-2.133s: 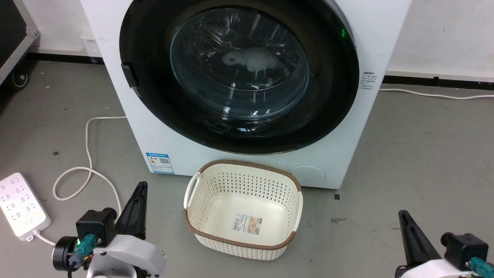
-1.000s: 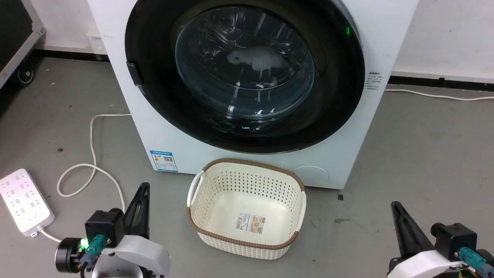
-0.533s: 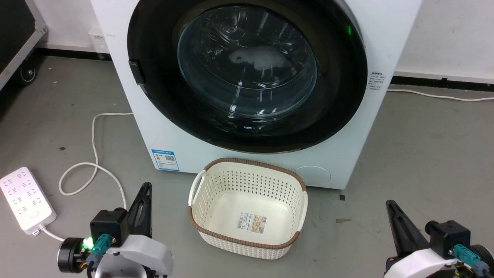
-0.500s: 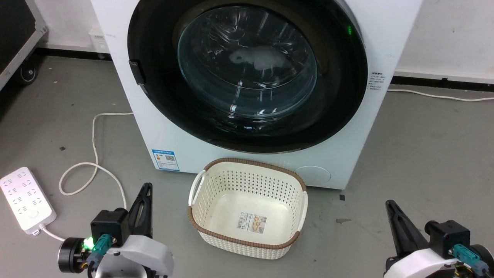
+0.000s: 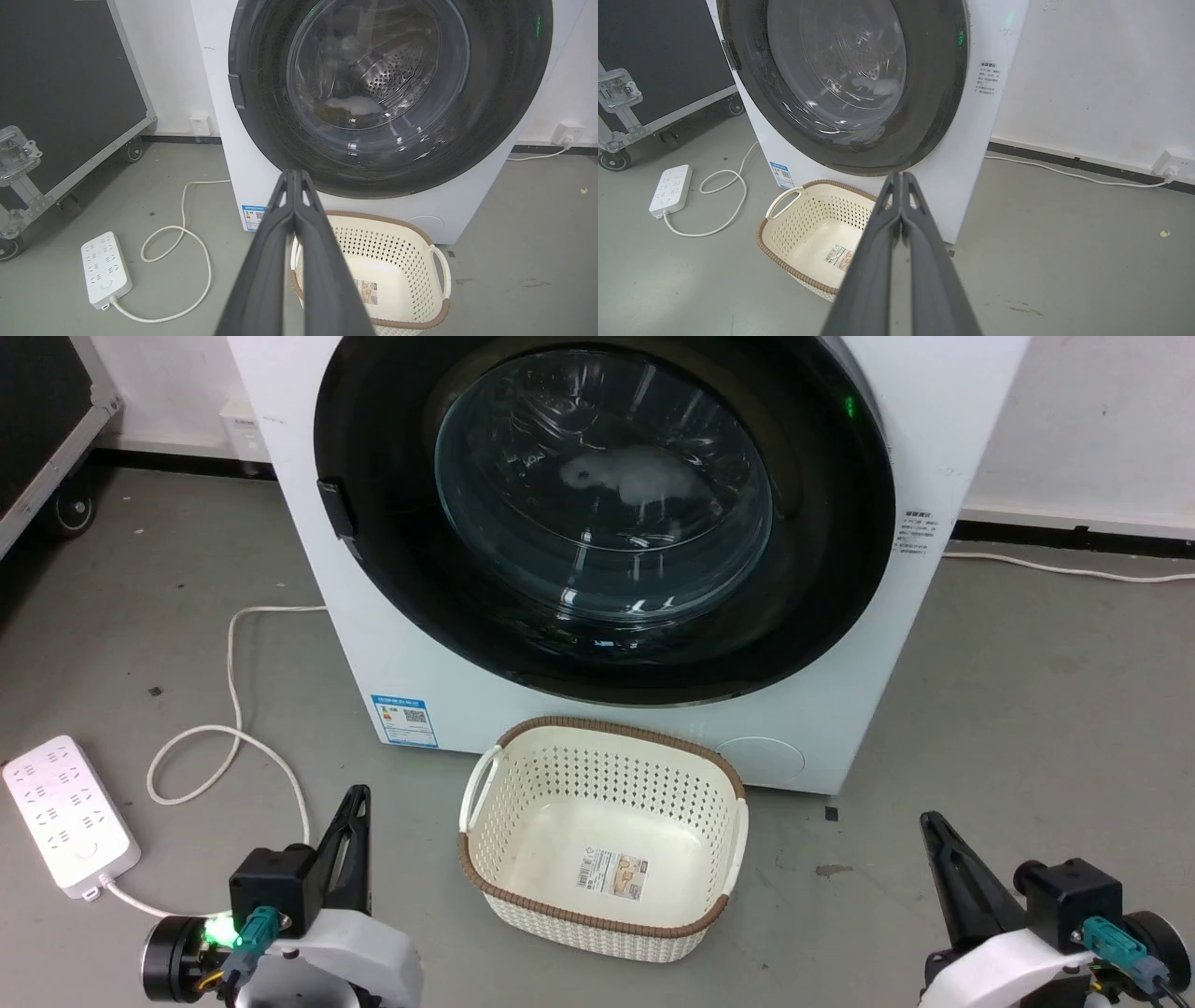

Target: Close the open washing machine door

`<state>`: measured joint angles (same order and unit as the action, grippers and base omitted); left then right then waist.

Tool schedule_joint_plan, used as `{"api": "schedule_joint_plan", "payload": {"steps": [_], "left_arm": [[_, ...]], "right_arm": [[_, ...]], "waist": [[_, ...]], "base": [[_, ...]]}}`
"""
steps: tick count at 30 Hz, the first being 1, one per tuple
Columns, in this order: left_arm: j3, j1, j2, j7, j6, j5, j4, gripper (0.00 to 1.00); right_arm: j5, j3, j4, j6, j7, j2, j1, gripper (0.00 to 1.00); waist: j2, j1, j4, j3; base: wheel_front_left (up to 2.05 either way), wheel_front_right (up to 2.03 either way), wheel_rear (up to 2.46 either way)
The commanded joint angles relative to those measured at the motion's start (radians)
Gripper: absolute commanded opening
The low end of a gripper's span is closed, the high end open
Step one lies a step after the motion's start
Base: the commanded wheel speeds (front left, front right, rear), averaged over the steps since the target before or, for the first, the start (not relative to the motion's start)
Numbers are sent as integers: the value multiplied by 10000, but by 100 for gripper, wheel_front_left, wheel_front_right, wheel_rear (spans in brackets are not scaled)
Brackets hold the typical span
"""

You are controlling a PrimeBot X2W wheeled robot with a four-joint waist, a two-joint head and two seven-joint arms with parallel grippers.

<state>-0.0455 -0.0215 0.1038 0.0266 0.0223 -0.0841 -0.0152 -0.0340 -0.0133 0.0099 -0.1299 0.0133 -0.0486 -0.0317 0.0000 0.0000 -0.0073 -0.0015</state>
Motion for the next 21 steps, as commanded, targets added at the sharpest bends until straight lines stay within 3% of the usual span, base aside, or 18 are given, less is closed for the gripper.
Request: {"api": "schedule_joint_plan", "payload": {"steps": [1,21], "left_arm": [[108,124,-116,-59,-69,183,66,0],[455,215,-536,-266,-223,841,152,0]], "right_arm": [[90,31,-64,-7,-38,-14,184,0],[340,133,-99,-8,-133,-16,317,0]], "waist": [[0,0,7,1],[0,0,73,15]], "base": [[0,0,0],[0,0,0]]}}
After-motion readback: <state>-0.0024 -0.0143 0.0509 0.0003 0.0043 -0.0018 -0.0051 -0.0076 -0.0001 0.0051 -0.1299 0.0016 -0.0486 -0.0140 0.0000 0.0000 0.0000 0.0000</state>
